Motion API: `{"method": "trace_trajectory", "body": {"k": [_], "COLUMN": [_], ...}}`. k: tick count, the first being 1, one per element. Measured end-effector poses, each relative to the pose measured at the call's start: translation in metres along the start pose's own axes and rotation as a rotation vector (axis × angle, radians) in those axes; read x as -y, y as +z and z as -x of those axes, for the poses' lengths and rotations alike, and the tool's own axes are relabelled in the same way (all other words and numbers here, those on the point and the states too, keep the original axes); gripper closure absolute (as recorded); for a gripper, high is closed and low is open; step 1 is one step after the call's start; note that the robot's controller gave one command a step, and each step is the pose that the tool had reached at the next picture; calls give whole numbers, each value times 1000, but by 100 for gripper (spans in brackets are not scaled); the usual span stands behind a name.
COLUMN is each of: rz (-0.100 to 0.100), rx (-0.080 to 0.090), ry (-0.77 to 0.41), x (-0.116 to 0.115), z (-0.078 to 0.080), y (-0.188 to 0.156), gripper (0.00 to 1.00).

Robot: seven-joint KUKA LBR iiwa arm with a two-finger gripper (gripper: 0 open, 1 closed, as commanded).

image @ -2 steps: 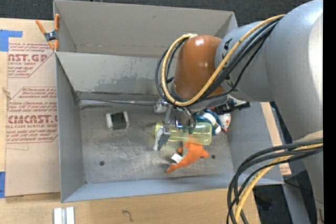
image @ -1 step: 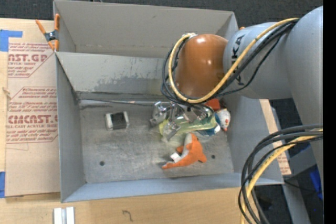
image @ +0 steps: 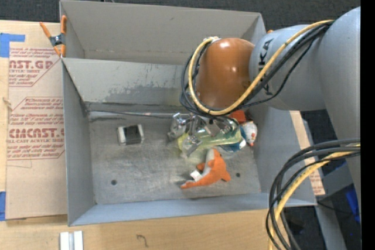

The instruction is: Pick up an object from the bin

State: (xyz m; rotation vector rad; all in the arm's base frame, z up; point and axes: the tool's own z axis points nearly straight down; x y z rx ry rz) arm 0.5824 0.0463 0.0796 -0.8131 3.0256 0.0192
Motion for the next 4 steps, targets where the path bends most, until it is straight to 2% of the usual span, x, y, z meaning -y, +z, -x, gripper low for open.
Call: {"method": "trace_trajectory", "body": {"k": [1, 2, 3, 4], "rz": [-4, -8, -9, -7], "rx": [-14, -12, -11, -12], "ry": [-19, -20, -30, -33], "x": [2, 0, -16, -20], "z": [-5, -4, 4, 6], "y": [-31, -86, -132, -143], "gripper": [100, 100, 100, 100]}}
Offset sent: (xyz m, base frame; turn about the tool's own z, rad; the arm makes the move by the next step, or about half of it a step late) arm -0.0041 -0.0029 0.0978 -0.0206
